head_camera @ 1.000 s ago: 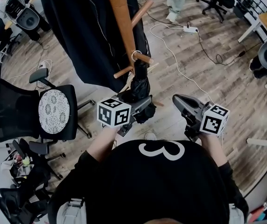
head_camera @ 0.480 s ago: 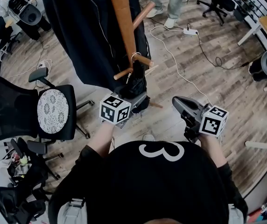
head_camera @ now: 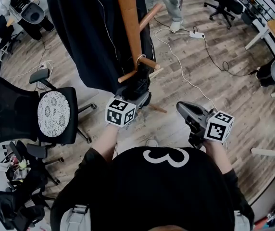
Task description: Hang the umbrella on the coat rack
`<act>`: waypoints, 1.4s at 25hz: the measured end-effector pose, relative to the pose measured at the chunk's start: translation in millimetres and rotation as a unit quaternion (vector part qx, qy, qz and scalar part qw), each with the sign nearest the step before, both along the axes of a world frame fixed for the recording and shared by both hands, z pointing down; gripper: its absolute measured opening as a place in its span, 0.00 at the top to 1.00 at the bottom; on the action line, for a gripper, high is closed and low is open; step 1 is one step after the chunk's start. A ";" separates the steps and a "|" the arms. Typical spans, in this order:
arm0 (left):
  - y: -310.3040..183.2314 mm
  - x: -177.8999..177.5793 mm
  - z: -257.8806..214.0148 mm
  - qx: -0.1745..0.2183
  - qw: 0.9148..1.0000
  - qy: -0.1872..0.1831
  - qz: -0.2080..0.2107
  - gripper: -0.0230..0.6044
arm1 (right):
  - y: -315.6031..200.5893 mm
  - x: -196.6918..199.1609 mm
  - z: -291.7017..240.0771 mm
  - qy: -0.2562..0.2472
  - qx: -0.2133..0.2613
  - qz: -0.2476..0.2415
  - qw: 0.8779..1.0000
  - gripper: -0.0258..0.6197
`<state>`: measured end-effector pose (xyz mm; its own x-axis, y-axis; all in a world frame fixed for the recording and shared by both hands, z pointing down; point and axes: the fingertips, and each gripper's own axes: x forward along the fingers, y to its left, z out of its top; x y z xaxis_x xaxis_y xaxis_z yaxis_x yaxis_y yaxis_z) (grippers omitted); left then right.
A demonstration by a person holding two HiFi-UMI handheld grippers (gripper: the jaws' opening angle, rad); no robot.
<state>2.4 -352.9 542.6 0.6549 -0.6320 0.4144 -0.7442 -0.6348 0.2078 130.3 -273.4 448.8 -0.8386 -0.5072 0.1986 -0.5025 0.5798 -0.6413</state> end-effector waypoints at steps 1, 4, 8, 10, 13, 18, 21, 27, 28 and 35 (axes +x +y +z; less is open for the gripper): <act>-0.7 -0.8 1.2 0.001 1.000 -0.001 -0.003 0.53 | 0.2 0.1 0.1 0.000 0.000 0.000 1.000 0.92; 0.0 -1.6 8.0 -0.002 1.000 -0.006 -0.002 0.53 | 1.0 -0.2 0.3 0.001 -0.002 0.000 1.000 0.92; 4.9 -11.3 20.6 -0.015 1.000 -0.012 -0.015 0.51 | 3.1 -5.1 -0.3 0.001 -0.004 -0.001 1.000 0.92; 12.2 -15.7 24.0 -0.024 1.000 -0.011 -0.017 0.50 | 6.7 -9.5 -2.3 -0.001 -0.002 -0.003 1.000 0.92; 28.3 -24.4 23.4 -0.032 0.999 -0.020 -0.009 0.51 | 17.3 -20.0 -6.2 0.000 0.005 -0.010 1.000 0.92; 62.1 -39.9 -11.7 -0.027 1.000 0.007 -0.005 0.51 | 36.4 -39.4 -23.8 -0.002 0.023 -0.022 0.999 0.92; 90.0 -41.1 -39.4 -0.018 0.999 0.033 0.015 0.51 | 49.7 -47.9 -33.8 -0.010 0.033 -0.022 0.999 0.92; 158.1 -42.6 -100.1 -0.005 0.993 0.096 0.070 0.70 | 92.3 -76.2 -45.6 -0.016 0.050 -0.028 0.998 0.92; 171.1 -41.1 -110.5 -0.005 0.991 0.107 0.082 0.74 | 101.7 -80.5 -48.7 -0.018 0.053 -0.030 0.998 0.92; 245.8 -45.6 -173.4 0.025 0.984 0.138 0.109 0.90 | 160.7 -103.1 -72.6 -0.025 0.083 -0.034 0.996 0.92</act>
